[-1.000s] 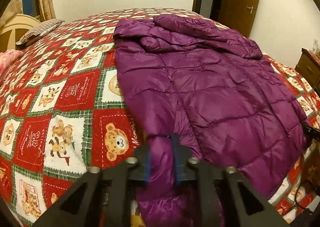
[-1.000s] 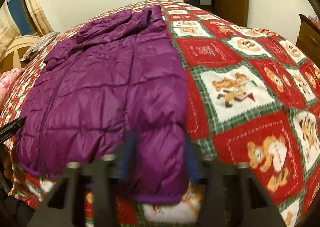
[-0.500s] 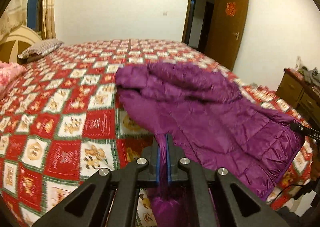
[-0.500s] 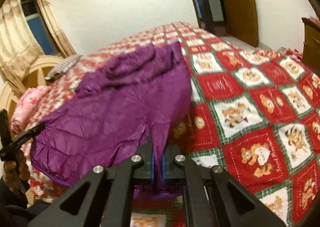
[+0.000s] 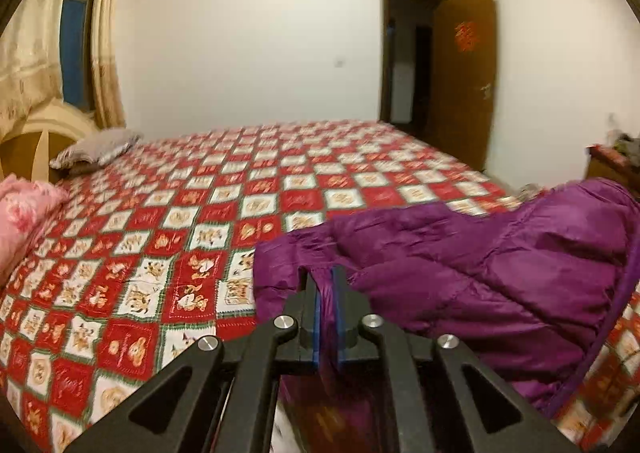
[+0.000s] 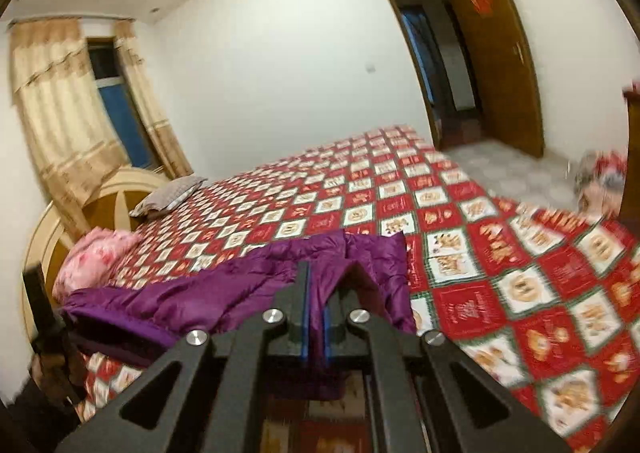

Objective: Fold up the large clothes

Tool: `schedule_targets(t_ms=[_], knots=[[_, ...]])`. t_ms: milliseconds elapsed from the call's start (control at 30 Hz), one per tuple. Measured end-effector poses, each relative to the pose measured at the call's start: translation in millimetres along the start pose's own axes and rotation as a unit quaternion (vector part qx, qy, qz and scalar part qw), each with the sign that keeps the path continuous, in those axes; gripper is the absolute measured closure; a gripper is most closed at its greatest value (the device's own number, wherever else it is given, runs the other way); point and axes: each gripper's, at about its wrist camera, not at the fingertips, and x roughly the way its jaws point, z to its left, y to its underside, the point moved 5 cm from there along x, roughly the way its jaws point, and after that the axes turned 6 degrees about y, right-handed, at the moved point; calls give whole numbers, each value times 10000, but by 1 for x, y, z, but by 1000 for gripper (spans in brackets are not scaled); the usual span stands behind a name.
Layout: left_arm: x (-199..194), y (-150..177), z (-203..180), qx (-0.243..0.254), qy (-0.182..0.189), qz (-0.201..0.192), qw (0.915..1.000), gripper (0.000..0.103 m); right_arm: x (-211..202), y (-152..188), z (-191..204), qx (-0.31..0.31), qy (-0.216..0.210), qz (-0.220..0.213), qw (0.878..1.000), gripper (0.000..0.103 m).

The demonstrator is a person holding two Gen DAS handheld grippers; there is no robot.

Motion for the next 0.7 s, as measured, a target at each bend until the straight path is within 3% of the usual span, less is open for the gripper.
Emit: schedule_targets(t_ms=[67, 167, 200, 233, 300, 367, 467, 567, 633, 700], knots=[[34, -6, 12, -151, -38, 289, 9995, 96, 34, -6, -4, 23, 224, 73, 9997, 97], [57, -12, 23, -324, -259, 338, 9986, 81, 74, -14, -11, 175, 337, 267, 9989, 97], [58, -17, 25, -337, -363, 259, 9984, 67, 83, -15, -13, 179, 369, 329, 9986, 97], [58, -22, 29, -365, -439, 173, 9982, 43, 92, -17, -14, 151, 401, 383, 9983, 97], [49, -33, 38, -458, -692, -198, 9964, 12, 104, -18, -17, 107, 437, 460, 9979, 97], [43, -43, 48, -500, -973, -584, 9923, 5, 117, -19, -19, 88, 470, 546, 9974, 96], [64, -51, 59, -558, -1164, -412, 9908, 5, 139, -25, -23, 87, 637, 606, 9961, 94], [81, -52, 71, -780, -1509, -169, 9853, 5, 165, -34, -29, 245, 769, 541, 9953, 75], [87, -51, 82, -1020, -1799, -129, 9783, 5, 173, -39, -29, 353, 853, 442, 9948, 48], [88, -53, 85, -1136, -1864, -200, 9757, 5, 173, -45, -28, 383, 997, 178, 9941, 41]])
